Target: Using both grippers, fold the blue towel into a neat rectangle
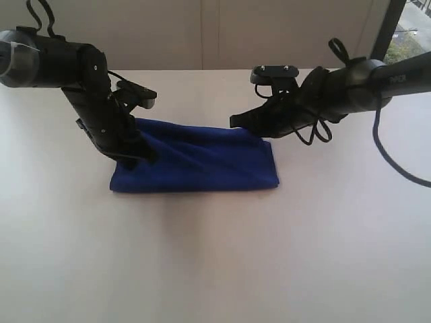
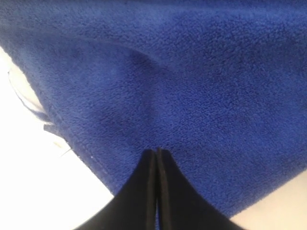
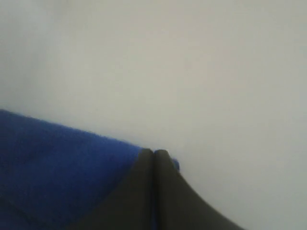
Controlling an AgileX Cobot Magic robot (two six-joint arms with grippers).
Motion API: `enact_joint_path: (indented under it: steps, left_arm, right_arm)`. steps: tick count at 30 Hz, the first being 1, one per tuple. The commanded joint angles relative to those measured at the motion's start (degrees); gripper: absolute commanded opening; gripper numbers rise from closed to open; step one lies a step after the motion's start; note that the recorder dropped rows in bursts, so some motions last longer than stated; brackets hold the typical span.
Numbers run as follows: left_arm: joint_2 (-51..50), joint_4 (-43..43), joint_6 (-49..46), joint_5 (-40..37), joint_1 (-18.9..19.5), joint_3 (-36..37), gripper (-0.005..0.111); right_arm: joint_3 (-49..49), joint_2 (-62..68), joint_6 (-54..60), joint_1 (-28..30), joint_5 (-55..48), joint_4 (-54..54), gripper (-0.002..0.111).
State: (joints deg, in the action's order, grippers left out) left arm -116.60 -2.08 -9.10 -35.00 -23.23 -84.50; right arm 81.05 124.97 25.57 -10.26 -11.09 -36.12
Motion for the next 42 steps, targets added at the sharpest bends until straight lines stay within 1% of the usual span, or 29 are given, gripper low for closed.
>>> enact_joint_path:
  steps: [1, 4, 6, 10, 13, 19, 22, 26, 28, 30, 32, 34, 37, 39, 42]
  left_arm:
    - [0.0, -0.89, -0.12, -1.44, 0.11, 0.45, 0.0]
    - [0.0, -0.89, -0.12, -1.69, 0.11, 0.45, 0.0]
    - [0.0, -0.79, -0.12, -1.82, 0.11, 0.45, 0.0]
    - [0.0, -0.79, -0.36, -2.03, 0.11, 0.45, 0.0]
    - [0.0, -0.67, -0.36, -2.02, 0.11, 0.45, 0.0]
    - [0.0, -0.69, -1.51, -2.05, 0.11, 0.45, 0.0]
    - [0.62, -0.15, -2.58, -1.94, 0.11, 0.22, 0.0]
    - [2.3, 5.74, -2.95, -2.34, 0.24, -1.8, 0.0]
    - [3.2, 10.96, -2.95, -2.88, 0.46, -3.29, 0.0]
    - [3.42, 14.09, -2.95, -4.15, 0.88, -5.07, 0.0]
    - [3.28, 14.41, -3.68, -4.72, 1.76, -6.98, 0.0]
    - [2.94, 11.9, -7.66, -4.44, 2.71, -8.17, 0.0]
    - [2.94, 6.79, -16.47, -2.83, 4.25, -8.96, 0.0]
    - [2.56, 2.96, -19.94, -1.58, 4.87, -9.53, 0.0]
    - [0.95, -1.04, -25.03, -0.44, 5.36, -10.97, 0.0]
  right_arm:
    - [3.21, -0.24, -0.35, 0.09, 3.48, -0.29, 0.0]
    - [4.3, -0.24, -0.35, 0.09, 3.06, -0.29, 0.0]
    - [4.3, -0.33, -0.35, 0.2, 0.5, -0.29, 0.0]
    - [4.3, -0.92, 0.82, 0.42, -12.18, 0.15, 0.0]
    - [4.3, -2.03, 3.3, 0.56, -18.25, 0.37, 0.0]
    - [4.3, -5.04, 5.22, 0.64, -20.65, 3.23, 0.0]
    - [4.3, -6.32, 5.22, 0.64, -21.21, 6.4, 0.0]
    - [4.3, -7.66, 5.35, 0.64, -22.52, 14.39, 0.0]
    - [4.3, -8.16, 5.35, 0.64, -23.76, 18.2, 0.0]
    - [4.3, -8.27, 5.35, 0.64, -24.7, 19.07, 0.0]
    - [4.3, -8.38, 5.35, 0.64, -24.71, 19.07, 0.0]
    - [4.3, -8.37, 6.08, 0.64, -24.59, 19.07, 0.0]
    - [4.3, -8.37, 10.88, 0.64, -24.67, 19.07, 0.0]
    - [4.3, -8.37, 13.5, 0.64, -24.81, 19.07, 0.0]
    - [4.3, -8.37, 18.66, 0.64, -24.81, 19.07, 0.004]
